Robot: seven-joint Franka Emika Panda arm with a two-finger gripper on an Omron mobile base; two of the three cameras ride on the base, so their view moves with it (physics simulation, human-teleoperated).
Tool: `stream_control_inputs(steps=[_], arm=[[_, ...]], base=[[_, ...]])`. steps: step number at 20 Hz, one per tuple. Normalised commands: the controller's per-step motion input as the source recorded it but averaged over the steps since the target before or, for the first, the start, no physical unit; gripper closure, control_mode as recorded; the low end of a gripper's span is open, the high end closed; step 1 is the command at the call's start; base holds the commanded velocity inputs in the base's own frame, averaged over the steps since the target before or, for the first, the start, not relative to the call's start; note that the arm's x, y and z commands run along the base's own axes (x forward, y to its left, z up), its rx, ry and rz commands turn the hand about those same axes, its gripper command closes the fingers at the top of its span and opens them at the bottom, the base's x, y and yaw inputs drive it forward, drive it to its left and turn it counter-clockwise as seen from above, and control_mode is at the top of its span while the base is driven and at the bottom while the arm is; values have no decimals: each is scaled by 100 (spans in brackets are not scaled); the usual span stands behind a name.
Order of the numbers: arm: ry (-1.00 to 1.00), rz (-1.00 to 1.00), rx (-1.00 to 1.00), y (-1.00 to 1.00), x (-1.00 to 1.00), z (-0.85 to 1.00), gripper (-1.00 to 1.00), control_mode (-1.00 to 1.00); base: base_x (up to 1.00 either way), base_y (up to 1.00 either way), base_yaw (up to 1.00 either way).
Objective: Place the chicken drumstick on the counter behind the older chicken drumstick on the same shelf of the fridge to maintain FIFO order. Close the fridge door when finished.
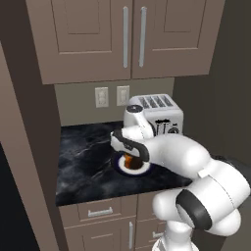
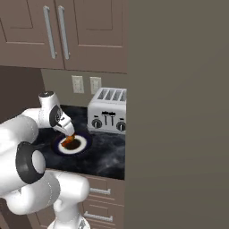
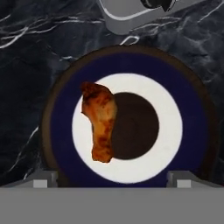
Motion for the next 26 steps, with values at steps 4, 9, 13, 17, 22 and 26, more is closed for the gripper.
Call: stream_control_inputs(steps=[4,9,13,17,22,26], arm=[[12,0,0,0,18,-39,-100,-100],[3,0,0,0,26,-34,-100,-100],[0,0,0,0,25,-35,-100,-100],[0,0,-1,0,20,-30,-100,-100],[2,0,-1,0,22,-28,-100,-100],[3,0,-2,4,14,-31,-100,-100]], base=[[0,0,0],[0,0,0],[0,0,0],[0,0,0],[0,0,0],[0,0,0]])
